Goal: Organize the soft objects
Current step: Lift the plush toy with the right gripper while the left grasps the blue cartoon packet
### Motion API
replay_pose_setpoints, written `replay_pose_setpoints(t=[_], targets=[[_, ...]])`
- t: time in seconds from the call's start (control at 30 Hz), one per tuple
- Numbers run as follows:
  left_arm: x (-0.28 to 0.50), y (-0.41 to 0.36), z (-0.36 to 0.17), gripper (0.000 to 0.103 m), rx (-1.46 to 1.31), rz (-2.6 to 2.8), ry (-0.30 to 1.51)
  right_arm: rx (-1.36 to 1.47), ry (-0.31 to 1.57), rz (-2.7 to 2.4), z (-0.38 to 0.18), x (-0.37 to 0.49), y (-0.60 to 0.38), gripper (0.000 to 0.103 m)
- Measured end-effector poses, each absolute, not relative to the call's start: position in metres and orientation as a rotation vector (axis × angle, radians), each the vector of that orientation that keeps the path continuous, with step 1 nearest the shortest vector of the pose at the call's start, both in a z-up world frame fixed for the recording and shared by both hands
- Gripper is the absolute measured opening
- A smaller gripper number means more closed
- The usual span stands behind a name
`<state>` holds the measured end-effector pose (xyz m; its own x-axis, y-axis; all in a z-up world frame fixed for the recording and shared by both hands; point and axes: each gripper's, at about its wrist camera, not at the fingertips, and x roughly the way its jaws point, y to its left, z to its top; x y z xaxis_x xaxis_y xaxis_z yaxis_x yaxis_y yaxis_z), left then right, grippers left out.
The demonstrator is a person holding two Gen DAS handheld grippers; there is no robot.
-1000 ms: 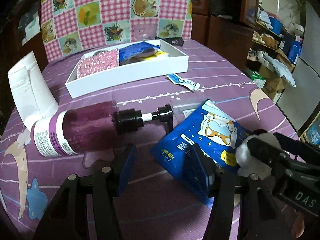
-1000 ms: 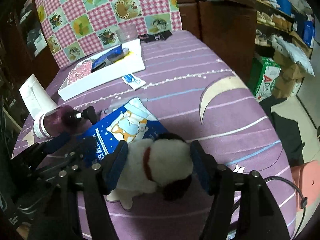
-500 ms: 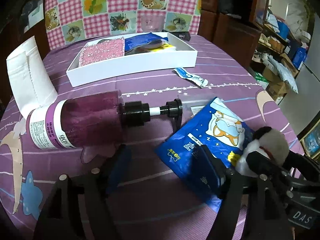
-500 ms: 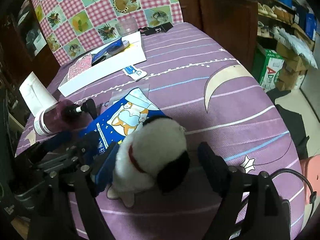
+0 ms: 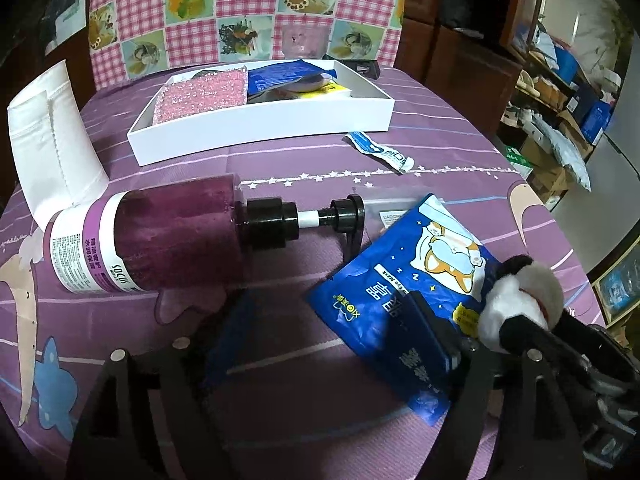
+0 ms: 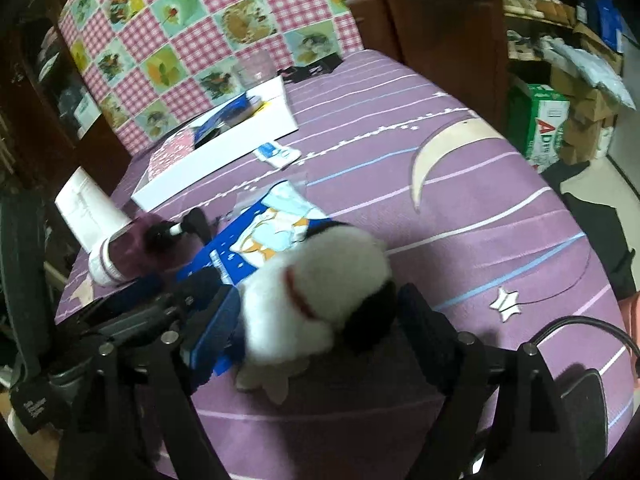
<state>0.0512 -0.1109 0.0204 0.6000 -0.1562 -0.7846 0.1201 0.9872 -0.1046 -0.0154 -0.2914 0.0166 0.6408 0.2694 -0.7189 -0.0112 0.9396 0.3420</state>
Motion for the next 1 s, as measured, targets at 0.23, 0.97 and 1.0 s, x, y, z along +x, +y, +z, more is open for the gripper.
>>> replay_pose_setpoints(t=[0.23, 0.97, 1.0], targets=[[0.051, -0.109, 0.021, 0.079, -0.052, -0.161, 0.914, 0.294, 0.845, 0.168, 0.022, -0.019, -0.285, 0.066], [0.051, -0.11, 0.022, 0.081, -0.081, -0.202, 0.914, 0.32, 0.804, 0.19, 0.028, -0.021, -0.293, 0.043], [0.05, -0.113, 0.021, 0.083, -0.062, -0.204, 0.914, 0.317, 0.796, 0.183, 0.03, -0.022, -0.293, 0.042]])
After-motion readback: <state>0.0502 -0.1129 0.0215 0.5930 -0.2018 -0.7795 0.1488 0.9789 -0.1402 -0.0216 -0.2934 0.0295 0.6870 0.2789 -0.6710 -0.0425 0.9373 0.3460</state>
